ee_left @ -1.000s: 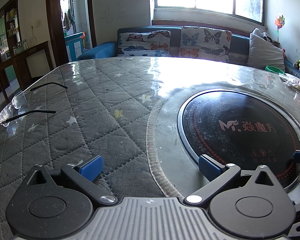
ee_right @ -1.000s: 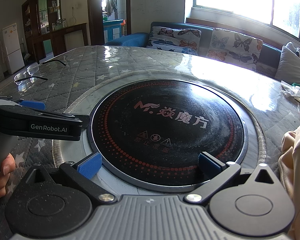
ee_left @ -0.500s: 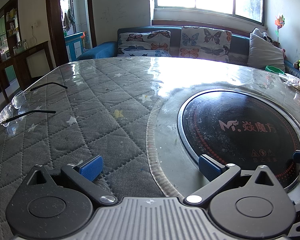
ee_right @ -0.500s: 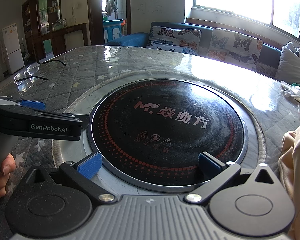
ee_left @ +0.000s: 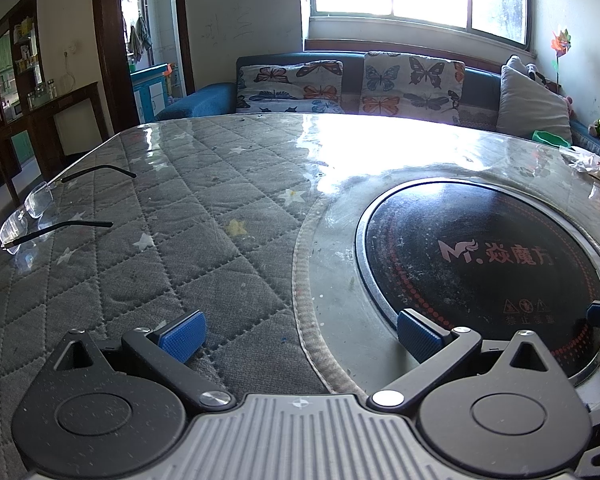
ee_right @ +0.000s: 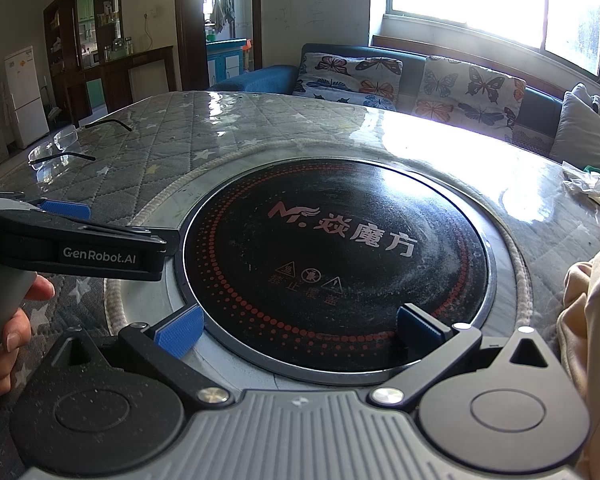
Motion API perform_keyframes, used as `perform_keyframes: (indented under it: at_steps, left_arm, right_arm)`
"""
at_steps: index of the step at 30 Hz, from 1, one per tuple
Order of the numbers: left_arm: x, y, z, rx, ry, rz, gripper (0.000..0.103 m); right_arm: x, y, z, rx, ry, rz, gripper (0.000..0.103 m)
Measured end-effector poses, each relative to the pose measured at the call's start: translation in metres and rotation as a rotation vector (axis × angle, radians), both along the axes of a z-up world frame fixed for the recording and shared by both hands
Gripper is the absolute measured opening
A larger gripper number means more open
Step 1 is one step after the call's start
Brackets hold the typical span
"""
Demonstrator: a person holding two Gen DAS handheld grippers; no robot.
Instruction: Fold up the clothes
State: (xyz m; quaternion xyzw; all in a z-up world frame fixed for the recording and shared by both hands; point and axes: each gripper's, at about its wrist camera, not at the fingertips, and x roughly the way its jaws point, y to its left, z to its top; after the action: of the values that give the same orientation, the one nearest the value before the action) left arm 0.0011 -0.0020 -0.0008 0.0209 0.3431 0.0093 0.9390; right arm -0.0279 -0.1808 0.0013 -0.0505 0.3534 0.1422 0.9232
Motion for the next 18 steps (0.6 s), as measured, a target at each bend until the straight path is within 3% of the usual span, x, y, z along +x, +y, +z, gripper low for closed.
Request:
perform_keyframes:
  at_steps: [18]
  left_arm:
    - [-0.016, -0.015, 0.013, -0.012, 0.046, -0.026, 0.103]
  right_arm:
    - [-0.034, -0.018, 0.020, 0.006, -0.068, -0.015, 0.103]
